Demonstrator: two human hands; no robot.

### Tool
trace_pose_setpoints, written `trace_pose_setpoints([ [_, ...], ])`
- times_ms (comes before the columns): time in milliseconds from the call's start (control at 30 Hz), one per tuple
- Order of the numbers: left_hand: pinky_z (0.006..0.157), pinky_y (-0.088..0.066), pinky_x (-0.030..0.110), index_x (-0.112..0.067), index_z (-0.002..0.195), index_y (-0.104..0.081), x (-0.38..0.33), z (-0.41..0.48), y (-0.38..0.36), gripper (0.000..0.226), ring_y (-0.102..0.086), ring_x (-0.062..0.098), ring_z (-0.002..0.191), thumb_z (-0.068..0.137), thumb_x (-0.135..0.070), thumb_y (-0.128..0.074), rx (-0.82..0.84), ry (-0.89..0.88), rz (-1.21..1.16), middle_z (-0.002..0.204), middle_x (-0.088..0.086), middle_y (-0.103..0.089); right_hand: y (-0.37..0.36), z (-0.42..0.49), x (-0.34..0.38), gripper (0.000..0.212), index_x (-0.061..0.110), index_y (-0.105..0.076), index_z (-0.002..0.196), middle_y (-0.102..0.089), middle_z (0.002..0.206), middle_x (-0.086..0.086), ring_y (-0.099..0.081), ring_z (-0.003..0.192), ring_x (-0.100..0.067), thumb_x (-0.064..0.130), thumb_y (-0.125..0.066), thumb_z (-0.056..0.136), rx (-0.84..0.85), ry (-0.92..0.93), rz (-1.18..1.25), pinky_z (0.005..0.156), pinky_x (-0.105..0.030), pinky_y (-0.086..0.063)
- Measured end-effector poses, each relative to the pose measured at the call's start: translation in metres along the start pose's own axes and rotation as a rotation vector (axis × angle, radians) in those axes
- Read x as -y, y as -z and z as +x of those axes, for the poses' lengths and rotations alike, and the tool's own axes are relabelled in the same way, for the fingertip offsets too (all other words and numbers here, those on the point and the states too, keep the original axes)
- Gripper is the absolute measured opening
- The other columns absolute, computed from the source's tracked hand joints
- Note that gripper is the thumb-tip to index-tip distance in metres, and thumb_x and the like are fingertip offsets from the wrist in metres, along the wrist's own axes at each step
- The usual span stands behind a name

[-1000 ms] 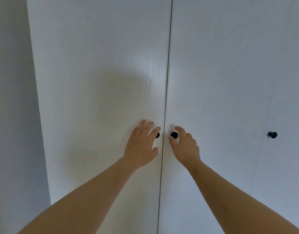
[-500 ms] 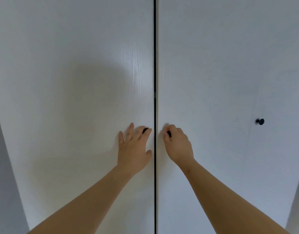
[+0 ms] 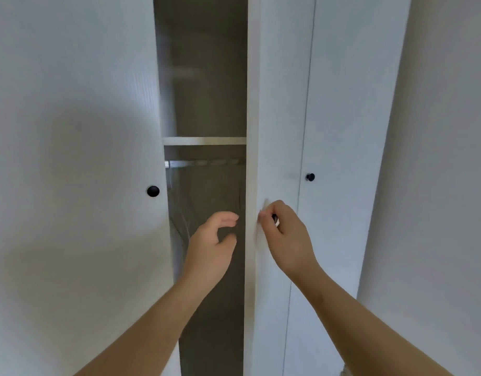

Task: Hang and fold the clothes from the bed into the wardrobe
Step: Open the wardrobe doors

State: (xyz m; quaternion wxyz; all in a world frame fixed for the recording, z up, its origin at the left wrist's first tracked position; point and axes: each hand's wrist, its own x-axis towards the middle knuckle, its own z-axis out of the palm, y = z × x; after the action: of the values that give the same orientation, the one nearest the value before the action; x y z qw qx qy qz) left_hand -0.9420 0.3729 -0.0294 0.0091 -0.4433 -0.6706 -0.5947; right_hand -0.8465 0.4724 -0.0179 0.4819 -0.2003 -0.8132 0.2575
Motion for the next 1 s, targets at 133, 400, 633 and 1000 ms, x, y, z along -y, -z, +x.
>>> trace_pose_setpoints([
  [133,0.064,-0.034,-0.007,-0.047,0.088,-0.054,-0.031,-0.028,-0.052,0.042,-0.053,-0.016,0.088,0.089,-0.005,-0.05,0.078,-0.005,-0.068,0.098,-0.027,-0.059,0.071,-0.021,-0.019,0.027,0.03,-0.039,0.071,-0.048,0.071,0.01,-0.047,0.064,-0.007,0.023,-0.034,0.097,-0.057,-0.065,-0.021,0.06,-0.017,-0.04],
  [400,0.059,-0.037,-0.003,-0.034,0.099,-0.055,-0.091,-0.057,-0.137,0.036,-0.053,-0.006,0.088,0.088,-0.001,-0.047,0.193,-0.024,-0.109,0.106,-0.013,-0.059,0.161,-0.037,-0.049,0.024,0.025,-0.041,0.074,-0.044,0.062,0.011,-0.042,0.06,-0.011,0.016,-0.029,0.092,-0.144,-0.309,0.086,0.064,-0.031,-0.044],
  [633,0.083,-0.04,0.017,-0.026,0.102,-0.058,-0.119,-0.076,-0.171,0.024,-0.052,0.001,0.101,0.087,-0.007,-0.056,0.271,-0.018,-0.126,0.101,-0.016,-0.059,0.194,-0.06,-0.067,0.018,0.026,-0.051,0.107,-0.052,0.085,0.021,-0.051,0.07,0.002,0.033,-0.039,0.096,-0.17,-0.419,0.106,0.06,-0.018,-0.04],
  [1000,0.065,-0.035,-0.004,-0.025,0.098,-0.06,-0.105,-0.069,-0.157,0.022,-0.054,0.002,0.091,0.087,-0.007,-0.057,0.184,0.039,-0.035,0.096,-0.013,-0.059,0.203,-0.078,-0.08,0.03,0.019,-0.058,0.118,-0.056,0.125,-0.001,-0.054,0.091,-0.014,0.016,-0.041,0.093,0.012,-0.38,-0.023,0.074,-0.021,-0.039],
])
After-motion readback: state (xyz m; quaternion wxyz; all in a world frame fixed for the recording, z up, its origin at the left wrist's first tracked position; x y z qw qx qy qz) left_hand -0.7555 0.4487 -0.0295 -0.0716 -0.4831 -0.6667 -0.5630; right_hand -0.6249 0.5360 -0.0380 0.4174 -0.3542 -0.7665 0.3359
